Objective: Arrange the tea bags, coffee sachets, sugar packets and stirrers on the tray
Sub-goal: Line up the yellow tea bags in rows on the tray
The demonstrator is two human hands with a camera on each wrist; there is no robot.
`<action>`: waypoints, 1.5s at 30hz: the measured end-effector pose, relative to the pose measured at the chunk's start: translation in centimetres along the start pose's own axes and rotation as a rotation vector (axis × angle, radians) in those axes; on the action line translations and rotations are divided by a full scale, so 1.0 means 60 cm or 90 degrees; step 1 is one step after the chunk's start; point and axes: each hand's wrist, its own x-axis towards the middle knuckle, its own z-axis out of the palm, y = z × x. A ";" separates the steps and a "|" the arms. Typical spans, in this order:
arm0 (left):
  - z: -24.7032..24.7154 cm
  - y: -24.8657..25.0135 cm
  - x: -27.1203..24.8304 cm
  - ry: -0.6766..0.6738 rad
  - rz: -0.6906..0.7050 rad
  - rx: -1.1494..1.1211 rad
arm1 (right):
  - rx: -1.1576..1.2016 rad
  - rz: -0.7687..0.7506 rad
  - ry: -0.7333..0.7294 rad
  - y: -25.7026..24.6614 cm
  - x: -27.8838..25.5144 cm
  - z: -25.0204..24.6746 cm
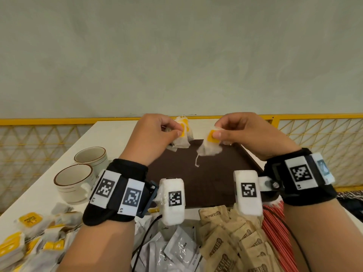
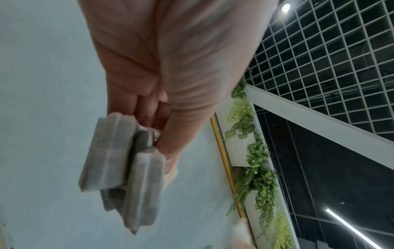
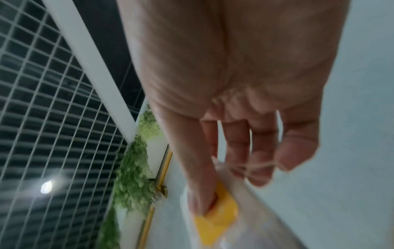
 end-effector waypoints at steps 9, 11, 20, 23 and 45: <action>0.000 -0.004 0.001 0.033 -0.007 -0.048 | 0.341 -0.001 -0.081 -0.012 -0.006 0.003; -0.002 -0.006 0.002 0.034 -0.008 -0.065 | 0.357 -0.004 -0.077 -0.018 -0.009 0.003; -0.016 0.013 0.007 0.037 -0.078 -0.149 | 0.241 0.029 -0.014 -0.024 0.008 0.040; -0.044 0.028 0.037 0.001 -0.099 -0.105 | 0.114 0.049 -0.050 -0.021 0.036 0.060; -0.064 -0.234 0.225 -0.327 -0.313 0.123 | -0.193 0.192 -0.251 0.121 0.302 0.220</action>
